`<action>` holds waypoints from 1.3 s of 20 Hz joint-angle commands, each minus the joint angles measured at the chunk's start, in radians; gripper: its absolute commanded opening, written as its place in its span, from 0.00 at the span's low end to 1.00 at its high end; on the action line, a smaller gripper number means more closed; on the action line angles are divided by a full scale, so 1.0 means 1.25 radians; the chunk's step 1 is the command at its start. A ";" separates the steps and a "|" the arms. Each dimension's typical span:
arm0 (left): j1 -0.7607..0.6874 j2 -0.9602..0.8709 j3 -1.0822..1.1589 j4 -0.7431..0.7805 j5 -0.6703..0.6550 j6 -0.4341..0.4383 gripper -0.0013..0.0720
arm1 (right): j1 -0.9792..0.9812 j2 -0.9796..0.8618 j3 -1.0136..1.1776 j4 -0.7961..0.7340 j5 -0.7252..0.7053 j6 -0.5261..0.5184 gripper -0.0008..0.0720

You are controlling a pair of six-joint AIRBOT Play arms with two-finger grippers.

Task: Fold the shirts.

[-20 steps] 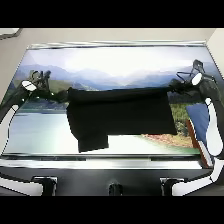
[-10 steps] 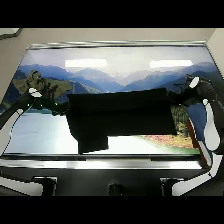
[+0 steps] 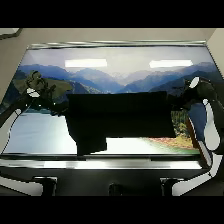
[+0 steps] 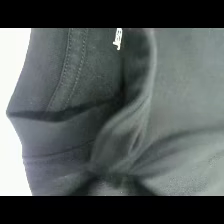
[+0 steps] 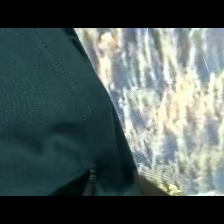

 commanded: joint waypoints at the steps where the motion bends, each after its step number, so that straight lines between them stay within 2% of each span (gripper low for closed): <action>1: 0.014 0.001 0.019 -0.022 -0.045 0.002 0.64 | -0.009 0.012 0.031 0.011 0.045 0.003 0.54; 3: 0.045 0.013 0.039 -0.020 -0.102 0.002 0.64 | -0.043 0.035 0.066 0.020 0.099 -0.014 0.61; 5: 0.084 0.042 0.020 -0.015 -0.152 0.002 0.64 | -0.095 0.061 0.078 0.031 0.205 -0.013 0.66; 6: 0.096 0.064 -0.014 -0.014 -0.168 0.004 0.64 | -0.112 0.069 0.071 0.030 0.244 -0.014 0.69; 8: 0.103 0.131 -0.146 -0.015 -0.157 0.036 0.64 | -0.122 0.089 0.023 0.009 0.290 -0.037 0.70; 11: 0.101 0.242 -0.383 -0.068 -0.090 0.114 0.64 | -0.121 0.136 -0.085 0.011 0.260 -0.038 0.70; 13: 0.102 0.282 -0.479 -0.108 -0.041 0.149 0.64 | -0.121 0.153 -0.114 0.014 0.252 -0.041 0.70; 18: 0.079 0.272 -0.546 -0.214 0.007 0.177 0.64 | -0.121 0.175 -0.114 0.013 0.253 -0.059 0.69; 21: 0.042 0.271 -0.548 -0.238 0.049 0.157 0.63 | -0.121 0.180 -0.114 0.012 0.263 -0.062 0.69; 23: 0.032 0.270 -0.548 -0.238 0.063 0.137 0.39 | -0.121 0.181 -0.115 0.012 0.267 -0.064 0.69; 25: 0.030 0.270 -0.548 -0.238 0.067 0.128 0.06 | -0.121 0.183 -0.137 0.007 0.265 -0.065 0.69; 26: 0.030 0.271 -0.547 -0.238 0.066 0.129 0.06 | -0.121 0.188 -0.165 -0.006 0.259 -0.064 0.70</action>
